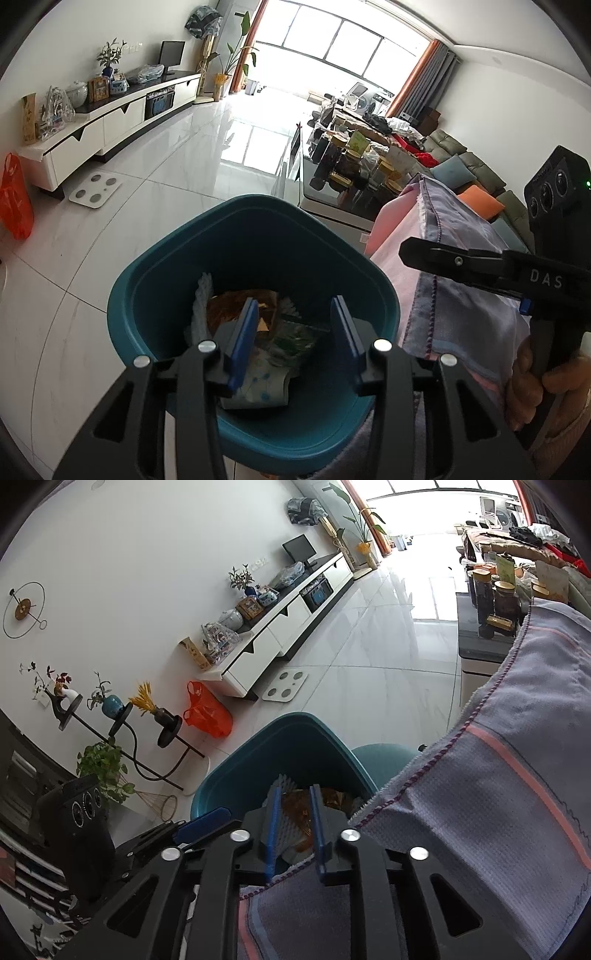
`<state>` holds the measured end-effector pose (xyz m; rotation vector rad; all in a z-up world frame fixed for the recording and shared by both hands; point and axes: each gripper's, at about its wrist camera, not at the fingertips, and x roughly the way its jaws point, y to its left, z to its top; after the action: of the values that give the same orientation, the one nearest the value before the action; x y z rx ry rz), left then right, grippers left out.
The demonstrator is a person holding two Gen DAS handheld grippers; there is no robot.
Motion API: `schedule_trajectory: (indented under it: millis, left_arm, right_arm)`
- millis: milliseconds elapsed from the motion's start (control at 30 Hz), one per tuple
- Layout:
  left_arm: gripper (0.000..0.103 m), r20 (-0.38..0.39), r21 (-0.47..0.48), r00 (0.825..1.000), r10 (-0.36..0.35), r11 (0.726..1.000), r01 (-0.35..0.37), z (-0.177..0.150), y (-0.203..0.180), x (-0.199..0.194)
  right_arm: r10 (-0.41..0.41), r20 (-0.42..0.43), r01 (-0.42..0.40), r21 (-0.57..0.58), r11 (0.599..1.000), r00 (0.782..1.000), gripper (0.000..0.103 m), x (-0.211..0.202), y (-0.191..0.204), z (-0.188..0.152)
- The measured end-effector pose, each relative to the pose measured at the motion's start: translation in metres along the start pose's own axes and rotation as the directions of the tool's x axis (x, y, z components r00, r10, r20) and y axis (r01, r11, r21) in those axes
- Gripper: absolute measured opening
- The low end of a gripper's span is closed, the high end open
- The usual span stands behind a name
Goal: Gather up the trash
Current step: 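Open the left tool to drop the peel while the right tool drops the bag, then move both open tools back over the bed toward the remaining trash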
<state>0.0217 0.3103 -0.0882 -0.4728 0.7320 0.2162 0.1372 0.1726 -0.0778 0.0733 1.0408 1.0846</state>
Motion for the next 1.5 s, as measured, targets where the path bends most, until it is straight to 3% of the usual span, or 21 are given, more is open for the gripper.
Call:
schedule_trajectory:
  millis: [133, 200, 333, 467, 567, 600, 733, 900, 1100, 1267, 1500]
  left_arm:
    - [0.060, 0.043, 0.023, 0.999, -0.003, 1.000, 0.002, -0.003, -0.006, -0.013]
    - [0.066, 0.076, 0.048, 0.997, -0.001, 0.999, -0.003, -0.005, -0.012, -0.023]
    - [0.096, 0.147, 0.095, 0.989, -0.019, 0.995, 0.005, -0.011, -0.024, -0.047]
    - [0.099, 0.220, 0.152, 0.975, -0.036, 0.988, 0.003, -0.020, -0.046, -0.071]
    - [0.099, 0.252, 0.179, 0.966, -0.055, 0.984, 0.010, -0.028, -0.065, -0.082]
    - [0.099, 0.259, 0.184, 0.964, -0.060, 0.983, 0.012, -0.029, -0.070, -0.084]
    - [0.099, 0.297, 0.190, 0.951, -0.087, 0.981, 0.031, -0.039, -0.098, -0.089]
    - [0.099, 0.322, 0.234, 0.937, -0.135, 0.970, 0.060, -0.051, -0.137, -0.090]
    - [0.099, 0.344, 0.327, 0.924, -0.166, 0.944, 0.048, -0.068, -0.189, -0.087]
    - [0.099, 0.346, 0.364, 0.914, -0.210, 0.928, 0.075, -0.078, -0.214, -0.086]
    - [0.099, 0.391, 0.413, 0.891, -0.232, 0.909, 0.056, -0.091, -0.243, -0.087]
  right_arm:
    - [0.001, 0.031, 0.000, -0.011, 1.000, 1.000, 0.031, -0.014, 0.000, -0.004]
    - [-0.008, 0.057, 0.009, -0.021, 1.000, 0.998, 0.046, -0.024, 0.000, -0.008]
    - [-0.033, 0.129, 0.041, -0.061, 0.997, 0.991, 0.063, -0.055, 0.005, -0.019]
    - [-0.062, 0.201, 0.082, -0.094, 0.992, 0.978, 0.079, -0.087, 0.006, -0.036]
    - [-0.112, 0.270, 0.147, -0.112, 0.983, 0.956, 0.096, -0.113, 0.008, -0.054]
    - [-0.135, 0.307, 0.176, -0.112, 0.978, 0.942, 0.100, -0.124, 0.007, -0.063]
    - [-0.241, 0.387, 0.297, -0.092, 0.950, 0.890, 0.100, -0.154, 0.004, -0.093]
    - [-0.364, 0.463, 0.413, -0.004, 0.911, 0.808, 0.100, -0.191, -0.014, -0.128]
    - [-0.507, 0.546, 0.545, 0.107, 0.831, 0.666, 0.100, -0.235, -0.030, -0.164]
    - [-0.571, 0.563, 0.583, 0.183, 0.792, 0.598, 0.100, -0.260, -0.045, -0.187]
    - [-0.633, 0.581, 0.632, 0.244, 0.735, 0.512, 0.100, -0.281, -0.050, -0.206]
